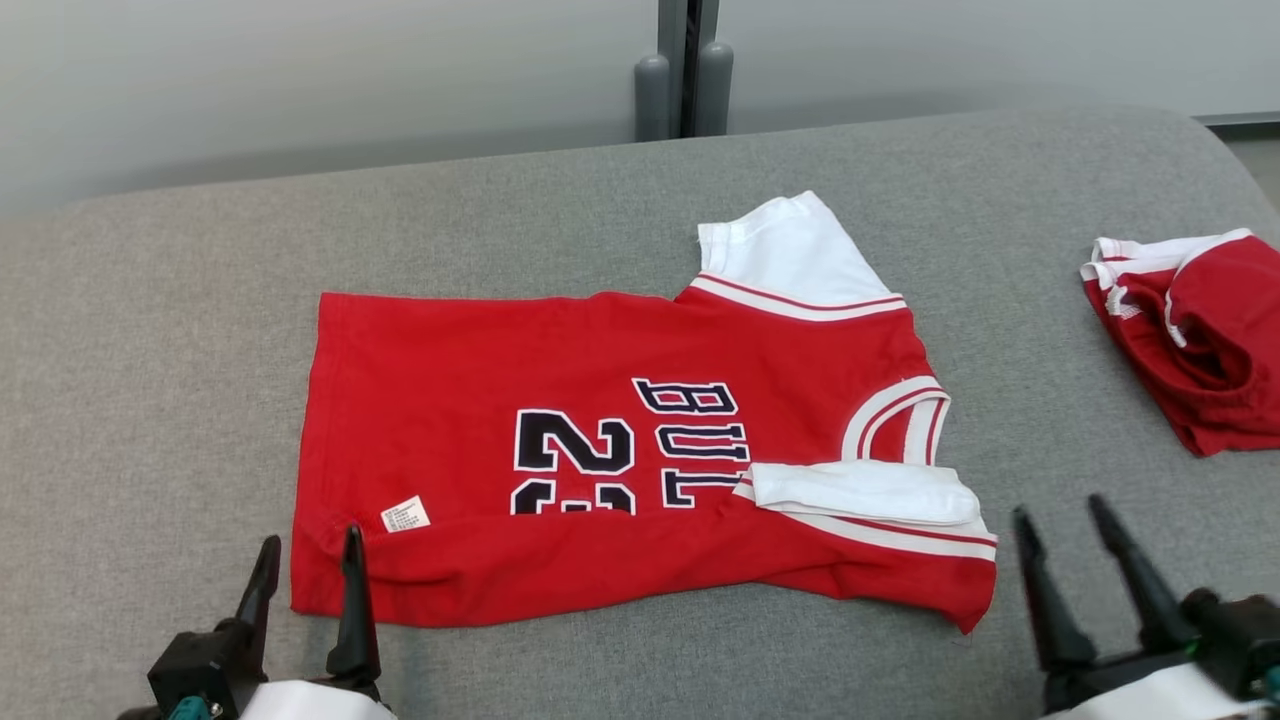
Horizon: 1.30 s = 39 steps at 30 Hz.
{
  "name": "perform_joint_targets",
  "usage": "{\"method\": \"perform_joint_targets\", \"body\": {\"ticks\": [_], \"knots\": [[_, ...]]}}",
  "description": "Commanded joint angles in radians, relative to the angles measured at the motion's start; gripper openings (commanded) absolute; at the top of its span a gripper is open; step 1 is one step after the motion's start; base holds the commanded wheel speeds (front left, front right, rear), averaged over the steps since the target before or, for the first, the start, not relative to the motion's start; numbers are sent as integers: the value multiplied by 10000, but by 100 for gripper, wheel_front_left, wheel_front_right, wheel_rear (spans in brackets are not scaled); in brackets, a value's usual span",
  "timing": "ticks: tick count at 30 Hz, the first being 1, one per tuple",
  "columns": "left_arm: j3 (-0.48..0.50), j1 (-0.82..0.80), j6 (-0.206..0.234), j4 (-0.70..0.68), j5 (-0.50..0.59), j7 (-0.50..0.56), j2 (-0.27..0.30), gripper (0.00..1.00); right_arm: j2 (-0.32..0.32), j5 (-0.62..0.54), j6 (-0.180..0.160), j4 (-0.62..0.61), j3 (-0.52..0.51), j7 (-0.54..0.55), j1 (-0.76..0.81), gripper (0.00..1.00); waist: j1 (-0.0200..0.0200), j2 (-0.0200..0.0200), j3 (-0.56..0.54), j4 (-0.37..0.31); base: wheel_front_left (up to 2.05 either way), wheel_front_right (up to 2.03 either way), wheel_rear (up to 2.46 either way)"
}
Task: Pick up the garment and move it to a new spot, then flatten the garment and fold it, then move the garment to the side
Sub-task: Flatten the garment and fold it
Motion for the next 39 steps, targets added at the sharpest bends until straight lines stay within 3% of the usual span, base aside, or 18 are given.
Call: {"method": "perform_joint_targets", "body": {"ticks": [1,16,17,18,20,28,39], "knots": [[-11,-77,-67,123,-132,53,31,100,-34,109,2,136,218,-42,33,100,0,0,112,33,0,0,0],[169,-1064,-601,3131,-1461,428,-55,100,-15,1398,2,2354,1932,-42,-507,100,0,0,990,184,0,0,0],[169,-1144,-634,3234,-1477,415,-14,47,-44,1481,2,2449,2065,-42,-582,47,0,0,999,188,0,0,0],[160,-1203,-680,3327,-1501,387,13,0,-70,1552,2,2533,2146,-41,-634,37,0,0,1004,190,0,0,0],[108,-1265,-786,3430,-1490,297,62,0,-149,1665,2,2611,2208,-39,-738,0,0,0,1003,214,0,0,0],[203,-1186,-761,3151,-1484,-164,188,0,-604,1917,1,2584,2010,-30,-1052,0,0,0,915,357,0,0,0],[205,874,-114,1263,-1659,239,54,0,-1559,2571,-2,2862,2436,-30,-977,0,0,0,201,741,0,0,0]]}}
